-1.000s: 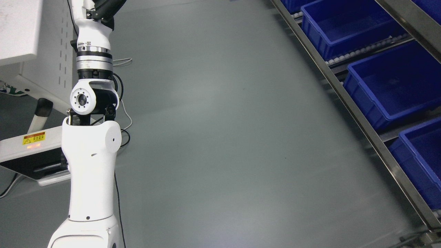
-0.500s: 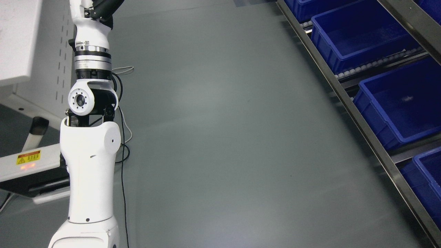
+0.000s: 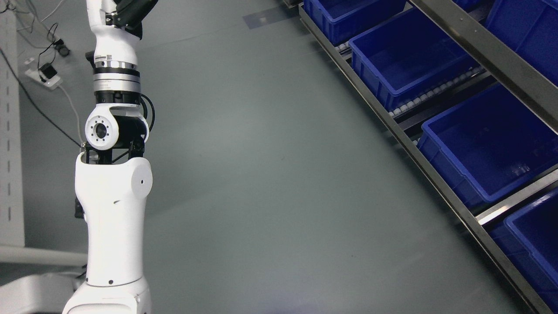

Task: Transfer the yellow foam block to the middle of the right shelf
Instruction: 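Turn toward the blue bin shelf holding the cube raised in the left hand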

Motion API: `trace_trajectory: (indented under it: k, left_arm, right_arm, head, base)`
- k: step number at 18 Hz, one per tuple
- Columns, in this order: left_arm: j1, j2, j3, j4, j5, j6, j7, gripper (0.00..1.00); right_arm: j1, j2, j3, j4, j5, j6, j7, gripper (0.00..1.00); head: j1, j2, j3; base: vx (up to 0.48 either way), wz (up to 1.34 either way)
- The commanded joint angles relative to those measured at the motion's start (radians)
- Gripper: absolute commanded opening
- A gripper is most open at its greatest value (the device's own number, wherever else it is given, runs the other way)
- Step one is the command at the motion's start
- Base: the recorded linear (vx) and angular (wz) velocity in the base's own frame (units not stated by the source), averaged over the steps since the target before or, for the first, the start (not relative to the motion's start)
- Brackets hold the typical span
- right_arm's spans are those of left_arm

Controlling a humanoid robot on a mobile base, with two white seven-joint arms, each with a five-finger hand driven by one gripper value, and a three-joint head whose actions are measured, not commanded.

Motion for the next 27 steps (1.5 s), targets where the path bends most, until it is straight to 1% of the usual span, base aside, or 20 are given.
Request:
trace_trajectory:
  k: [1,4,8,16,19,24,27]
  left_arm:
    - [-0.001,0.017,0.030,-0.022,0.000,-0.001,0.001,0.48]
    - [0.021,0.017,0.025,-0.055,0.000,0.004,-0.001,0.48]
    - [0.087,0.017,0.001,-0.112,0.000,0.004,-0.068,0.48]
    - [0.110,0.017,-0.004,-0.163,0.002,0.001,-0.070,0.48]
    - [0.081,0.017,-0.013,-0.163,0.002,-0.006,-0.071,0.48]
    - [-0.034,0.017,-0.056,-0.161,0.003,0.010,-0.070,0.48]
    - [-0.106,0.017,-0.053,-0.161,0.003,0.086,-0.067,0.48]
  right_arm:
    - [0.002,-0.017,0.000,-0.017,0.003,0.001,0.000,1.00]
    - [0.002,-0.017,-0.001,-0.017,0.003,0.001,0.000,1.00]
    - [0.002,-0.017,0.000,-0.017,0.003,0.001,0.000,1.00]
    - [0.002,-0.017,0.000,-0.017,0.005,0.001,0.000,1.00]
    - [0.002,-0.017,0.000,-0.017,0.003,0.001,0.000,1.00]
    - [0.002,-0.017,0.000,-0.017,0.003,0.001,0.000,1.00]
    - [0.002,-0.017,0.000,-0.017,0.003,0.001,0.000,1.00]
  head:
    - [0.0000,0.000,0.000]
    - [0.0000,0.000,0.000]
    - [0.0000,0.000,0.000]
    - [0.0000,0.000,0.000]
    - [0.0000,0.000,0.000]
    - [0.0000,0.000,0.000]
    - [0.0000,0.000,0.000]
  base:
    - [0.444,-0.31]
    - [0.453,-0.30]
    - [0.470,-0.26]
    - [0.420,-0.39]
    - [0.341,-0.52]
    - [0.286,-0.52]
    - [0.191,-0.42]
